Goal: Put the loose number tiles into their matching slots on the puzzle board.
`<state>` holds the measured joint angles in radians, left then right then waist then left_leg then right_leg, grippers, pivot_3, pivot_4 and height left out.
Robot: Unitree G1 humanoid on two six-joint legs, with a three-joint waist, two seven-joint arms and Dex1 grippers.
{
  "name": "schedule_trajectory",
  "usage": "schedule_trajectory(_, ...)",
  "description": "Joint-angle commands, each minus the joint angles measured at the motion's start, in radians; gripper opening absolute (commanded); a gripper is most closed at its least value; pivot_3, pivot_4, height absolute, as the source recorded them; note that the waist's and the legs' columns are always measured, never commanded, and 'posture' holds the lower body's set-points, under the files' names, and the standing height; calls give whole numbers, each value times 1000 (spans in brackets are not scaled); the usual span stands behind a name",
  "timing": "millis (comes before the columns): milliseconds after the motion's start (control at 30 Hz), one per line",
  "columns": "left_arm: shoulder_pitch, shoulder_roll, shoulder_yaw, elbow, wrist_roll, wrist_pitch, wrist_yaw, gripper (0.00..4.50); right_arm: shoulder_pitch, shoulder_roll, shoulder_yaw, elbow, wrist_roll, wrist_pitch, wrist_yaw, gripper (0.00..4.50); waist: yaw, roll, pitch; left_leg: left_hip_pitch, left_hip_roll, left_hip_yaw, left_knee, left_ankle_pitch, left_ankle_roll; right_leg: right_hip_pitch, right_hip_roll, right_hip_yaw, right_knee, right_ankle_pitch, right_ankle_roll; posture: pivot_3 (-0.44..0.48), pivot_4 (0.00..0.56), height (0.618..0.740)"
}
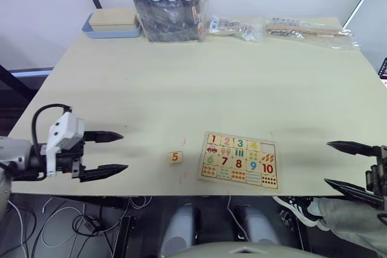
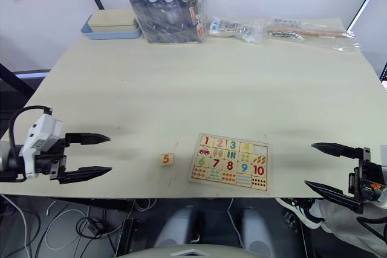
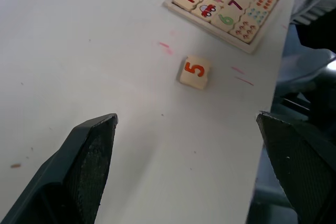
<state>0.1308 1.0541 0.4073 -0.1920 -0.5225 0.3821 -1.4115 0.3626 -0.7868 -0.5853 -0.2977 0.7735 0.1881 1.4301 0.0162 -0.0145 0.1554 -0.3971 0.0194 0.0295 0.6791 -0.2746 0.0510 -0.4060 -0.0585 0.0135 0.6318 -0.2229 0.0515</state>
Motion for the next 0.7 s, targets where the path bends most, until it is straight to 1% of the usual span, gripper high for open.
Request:
schedule_trajectory(33, -34, -7, -56, -41, 30, -39, 30, 4472, -23, -14, 11, -39, 16, 3, 2, 4500, -1, 0, 0, 0, 0, 0, 0, 0, 0, 0, 0, 0, 0, 0, 0, 0, 150, 740)
schedule_trajectory(100, -61, -19, -105, -47, 56, -57, 54, 4472, -43, -17, 32, -50, 17, 10, 3, 4500, -1, 0, 0, 0, 0, 0, 0, 0, 0, 0, 2, 0, 0, 0, 0, 0, 150, 740)
schedule_trajectory(133, -78, -29, -136, -47, 88, -84, 75, 4472, -55, -19, 43, -54, 18, 14, 1, 4500, -1, 0, 0, 0, 0, 0, 0, 0, 0, 0, 3, 0, 0, 0, 0, 0, 150, 740)
schedule_trajectory(300, -122, -57, -252, -57, 151, -114, 111, 4472, -94, -21, 86, -80, 18, 25, -12, 4500, -1, 0, 0, 0, 0, 1, 0, 0, 0, 0, 4, 1, 0, 0, 0, 0, 150, 740)
schedule_trajectory(533, -193, -106, -381, -6, 245, -182, 143, 4472, -120, -21, 113, -97, 16, 34, -23, 4500, -1, 0, 0, 0, -1, 1, 0, 0, 0, 0, 5, 1, 1, 0, 0, 0, 150, 740)
schedule_trajectory(700, -229, -141, -438, 41, 299, -235, 170, 4472, -122, -15, 121, -104, 13, 33, -31, 4500, -1, 0, 0, 0, 0, 1, 0, 0, 0, 0, 6, 1, 0, 0, 0, 0, 150, 740)
